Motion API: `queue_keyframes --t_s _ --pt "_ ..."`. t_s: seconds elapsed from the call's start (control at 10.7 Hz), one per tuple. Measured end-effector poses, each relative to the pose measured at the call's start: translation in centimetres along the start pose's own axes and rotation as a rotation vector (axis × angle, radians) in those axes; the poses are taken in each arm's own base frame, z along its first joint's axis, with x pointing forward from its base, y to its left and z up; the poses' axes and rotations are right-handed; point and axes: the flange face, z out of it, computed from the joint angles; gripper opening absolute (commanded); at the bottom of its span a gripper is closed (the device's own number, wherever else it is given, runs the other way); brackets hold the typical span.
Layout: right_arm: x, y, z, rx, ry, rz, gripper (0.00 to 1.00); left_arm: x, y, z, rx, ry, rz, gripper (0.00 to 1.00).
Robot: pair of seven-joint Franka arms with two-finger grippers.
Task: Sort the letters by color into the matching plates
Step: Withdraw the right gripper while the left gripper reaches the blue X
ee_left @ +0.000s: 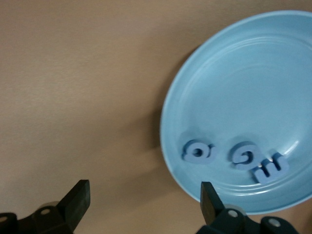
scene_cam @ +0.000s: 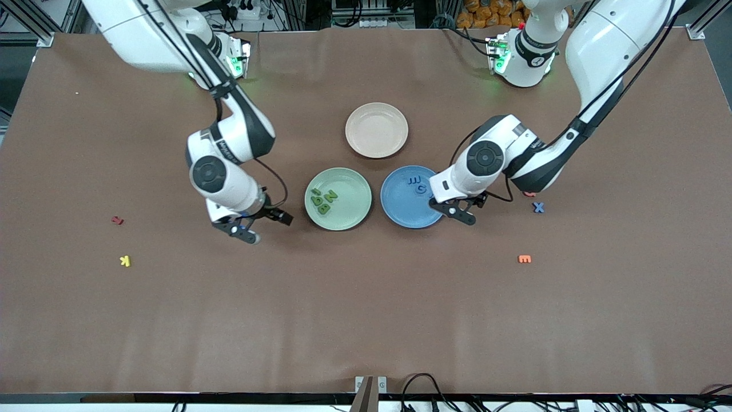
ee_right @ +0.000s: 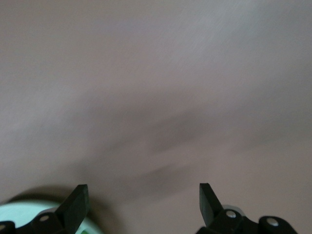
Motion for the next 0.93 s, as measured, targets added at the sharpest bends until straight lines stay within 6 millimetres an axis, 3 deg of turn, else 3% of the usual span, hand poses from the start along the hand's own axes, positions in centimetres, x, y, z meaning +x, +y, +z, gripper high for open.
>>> queue_keyframes --t_s 0.37,0.93 --pt "7.4 8.7 -0.5 -0.044 0.034 -0.083 1.0 -0.2 -0.7 -0.2 0.007 0.001 -0.009 1.0" --pt "13.5 19.4 -1.1 -0.083 0.046 -0.199 1.0 -0.3 -2.8 -0.3 0.004 0.0 -0.034 1.0"
